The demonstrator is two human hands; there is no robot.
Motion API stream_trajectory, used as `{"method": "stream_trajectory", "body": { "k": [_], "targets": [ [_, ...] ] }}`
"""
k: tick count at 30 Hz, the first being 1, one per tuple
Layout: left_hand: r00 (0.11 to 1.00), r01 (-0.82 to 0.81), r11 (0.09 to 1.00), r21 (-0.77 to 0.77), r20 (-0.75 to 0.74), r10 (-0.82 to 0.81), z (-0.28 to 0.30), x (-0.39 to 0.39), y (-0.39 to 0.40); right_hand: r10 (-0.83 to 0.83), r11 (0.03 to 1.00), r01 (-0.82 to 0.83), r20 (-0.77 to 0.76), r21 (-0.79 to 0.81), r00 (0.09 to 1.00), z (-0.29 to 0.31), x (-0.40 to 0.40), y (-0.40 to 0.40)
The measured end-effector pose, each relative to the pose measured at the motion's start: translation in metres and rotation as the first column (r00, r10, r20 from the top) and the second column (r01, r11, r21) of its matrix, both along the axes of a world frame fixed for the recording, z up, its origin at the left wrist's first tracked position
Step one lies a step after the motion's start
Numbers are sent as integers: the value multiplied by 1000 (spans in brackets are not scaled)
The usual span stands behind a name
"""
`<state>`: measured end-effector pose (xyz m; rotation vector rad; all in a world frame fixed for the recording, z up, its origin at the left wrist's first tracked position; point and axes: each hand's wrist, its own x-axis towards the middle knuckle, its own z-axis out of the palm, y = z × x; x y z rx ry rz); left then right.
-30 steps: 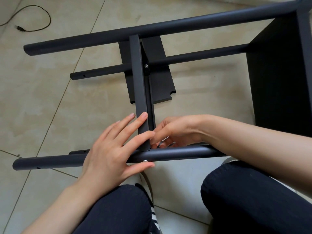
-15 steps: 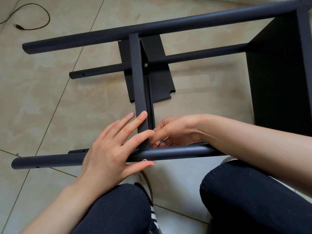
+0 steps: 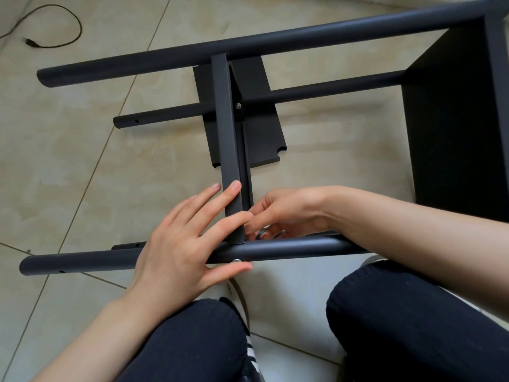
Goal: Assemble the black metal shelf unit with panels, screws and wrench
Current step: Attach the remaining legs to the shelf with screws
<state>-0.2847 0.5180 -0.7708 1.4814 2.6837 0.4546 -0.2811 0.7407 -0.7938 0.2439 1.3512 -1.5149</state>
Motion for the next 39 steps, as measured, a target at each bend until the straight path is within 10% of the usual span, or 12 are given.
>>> {"method": "stream_trajectory", "body": {
  "k": [39],
  "targets": [
    [1000, -12, 1000, 5, 5, 12, 3, 0, 2, 1, 999, 0, -34, 39, 999, -3, -2, -5]
  ]
}}
